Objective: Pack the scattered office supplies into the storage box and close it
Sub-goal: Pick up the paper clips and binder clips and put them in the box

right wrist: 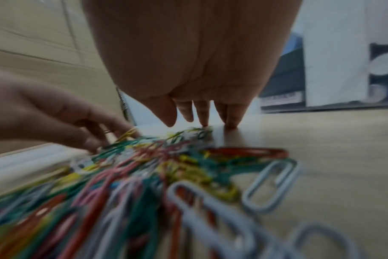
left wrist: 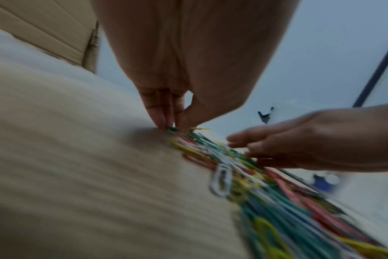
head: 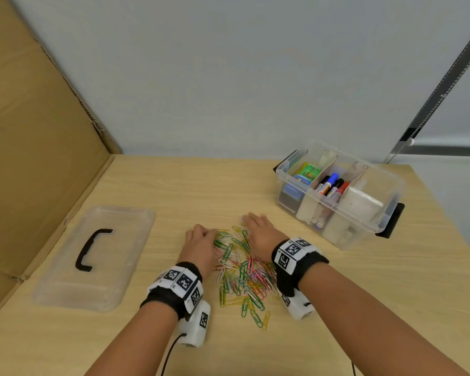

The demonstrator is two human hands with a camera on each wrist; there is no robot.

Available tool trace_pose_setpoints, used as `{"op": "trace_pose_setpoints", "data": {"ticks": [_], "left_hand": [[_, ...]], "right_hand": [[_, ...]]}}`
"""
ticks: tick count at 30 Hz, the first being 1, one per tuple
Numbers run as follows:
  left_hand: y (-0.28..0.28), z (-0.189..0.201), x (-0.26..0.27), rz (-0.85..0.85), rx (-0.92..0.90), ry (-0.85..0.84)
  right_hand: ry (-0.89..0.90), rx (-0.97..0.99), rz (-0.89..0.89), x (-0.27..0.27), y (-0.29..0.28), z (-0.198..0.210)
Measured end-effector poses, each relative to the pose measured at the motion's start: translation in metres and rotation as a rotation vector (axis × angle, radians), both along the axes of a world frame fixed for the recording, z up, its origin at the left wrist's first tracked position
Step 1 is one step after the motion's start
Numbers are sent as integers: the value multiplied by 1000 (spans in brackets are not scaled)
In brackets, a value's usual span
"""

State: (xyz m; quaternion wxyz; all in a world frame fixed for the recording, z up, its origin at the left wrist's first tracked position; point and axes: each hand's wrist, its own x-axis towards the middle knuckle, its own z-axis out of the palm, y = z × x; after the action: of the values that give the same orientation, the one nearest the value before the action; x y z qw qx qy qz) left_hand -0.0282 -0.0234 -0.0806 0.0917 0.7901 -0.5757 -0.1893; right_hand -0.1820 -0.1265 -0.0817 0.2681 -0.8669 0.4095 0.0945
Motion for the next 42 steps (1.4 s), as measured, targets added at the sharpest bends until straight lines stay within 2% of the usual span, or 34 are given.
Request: {"op": "trace_pose_setpoints", "data": {"ticks": [4,6,10,12,15,20,23,25,29,35,42], "left_hand": [[12,-11,-19,-159,-51,97],[18,-13,-20,-180,-63,137],[3,-2,-14,-129,-133,61],[-13,4,-10,-145,-125,24],[-22,4,-6,-227,-8,21],[12,1,-15,-354,27,49],[33,-4,-18,-405,54,25],[38,-8,-20,-384,25,30],[33,-6,-25,-317,-78,61],[29,3,-26,-345,-75,2],[29,12,-29,-285,-87,-27]], "right_hand": [[-30,-11,177,-13,25,-3],[-78,-33,220,-28,37,-2],[-190,-89,137,-42,39,2],[-160,-132,92,-42,34,6],[-59,-116,114,-43,38,6],[-115,-137,124,-64,57,-2],[-69,-162,99,-80,67,-4],[-52,-192,79,-81,73,-5],[-149,-204,-11,-69,77,-1],[-176,-188,-92,-67,73,5],[-293,-158,-184,-81,76,18]]}}
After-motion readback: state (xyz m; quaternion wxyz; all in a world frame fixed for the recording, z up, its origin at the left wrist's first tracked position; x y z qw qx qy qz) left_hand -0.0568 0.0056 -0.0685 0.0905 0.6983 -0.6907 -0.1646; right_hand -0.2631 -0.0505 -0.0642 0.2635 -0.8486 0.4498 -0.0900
